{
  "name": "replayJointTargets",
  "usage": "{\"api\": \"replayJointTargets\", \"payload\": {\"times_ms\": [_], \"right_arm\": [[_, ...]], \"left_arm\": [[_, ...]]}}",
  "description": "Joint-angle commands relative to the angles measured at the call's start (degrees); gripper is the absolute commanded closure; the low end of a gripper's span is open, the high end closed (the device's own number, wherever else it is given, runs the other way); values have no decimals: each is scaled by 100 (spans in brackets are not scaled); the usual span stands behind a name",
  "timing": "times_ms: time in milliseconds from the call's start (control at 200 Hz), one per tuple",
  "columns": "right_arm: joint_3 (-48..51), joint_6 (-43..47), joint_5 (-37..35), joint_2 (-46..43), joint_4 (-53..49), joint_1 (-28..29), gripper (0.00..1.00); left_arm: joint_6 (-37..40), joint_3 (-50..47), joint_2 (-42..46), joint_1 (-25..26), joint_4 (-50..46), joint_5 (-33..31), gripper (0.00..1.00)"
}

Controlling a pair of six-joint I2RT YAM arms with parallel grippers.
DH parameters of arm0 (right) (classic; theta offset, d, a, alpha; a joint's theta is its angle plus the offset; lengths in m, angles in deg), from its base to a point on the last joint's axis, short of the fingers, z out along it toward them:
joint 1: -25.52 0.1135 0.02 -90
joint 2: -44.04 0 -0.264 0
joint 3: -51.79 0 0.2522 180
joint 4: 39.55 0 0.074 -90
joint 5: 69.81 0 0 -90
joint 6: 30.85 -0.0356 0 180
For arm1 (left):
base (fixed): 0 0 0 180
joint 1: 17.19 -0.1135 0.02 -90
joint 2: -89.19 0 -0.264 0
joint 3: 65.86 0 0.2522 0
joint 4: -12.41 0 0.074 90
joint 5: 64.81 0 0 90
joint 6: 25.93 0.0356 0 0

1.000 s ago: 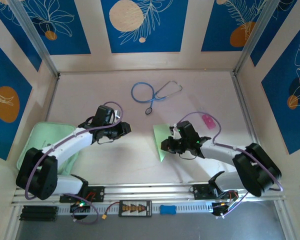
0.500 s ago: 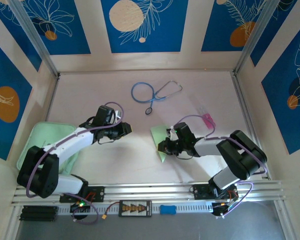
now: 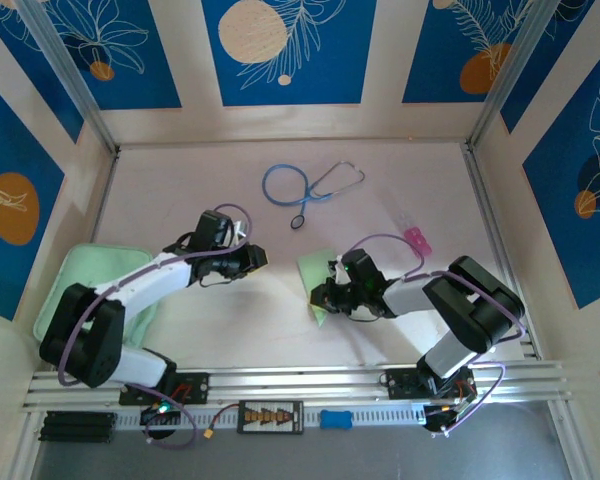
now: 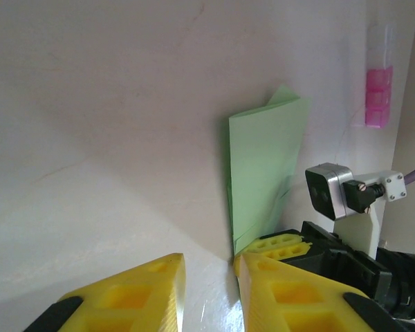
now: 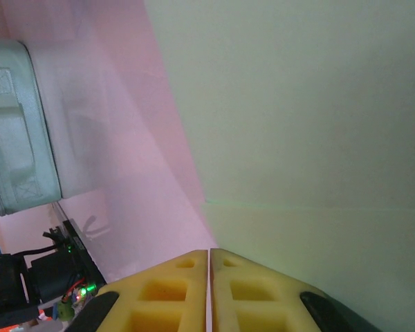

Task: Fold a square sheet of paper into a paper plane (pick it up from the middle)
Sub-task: Move the paper to the center of the table.

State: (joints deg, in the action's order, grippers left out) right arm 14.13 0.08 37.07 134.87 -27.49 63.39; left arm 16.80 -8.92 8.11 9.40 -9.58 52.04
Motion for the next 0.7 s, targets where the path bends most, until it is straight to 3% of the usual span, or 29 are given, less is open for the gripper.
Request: {"api": "replayJointTargets", "payload": {"times_ms": [0, 300, 495, 695], "right_arm": [[220, -323, -347, 111, -228, 179, 88], [159, -471, -559, 85, -497, 326, 91], [135, -695, -612, 146, -447, 471, 93], [178, -939, -729, 142, -460, 567, 94]], "left_arm": [[-28, 271, -342, 212, 305, 446, 75], [-33, 1218, -1703, 919, 556, 673, 82], [-282, 1483, -2453, 1085, 1041, 900, 84], [-184, 1712, -3008, 1120, 739, 667, 87]]}}
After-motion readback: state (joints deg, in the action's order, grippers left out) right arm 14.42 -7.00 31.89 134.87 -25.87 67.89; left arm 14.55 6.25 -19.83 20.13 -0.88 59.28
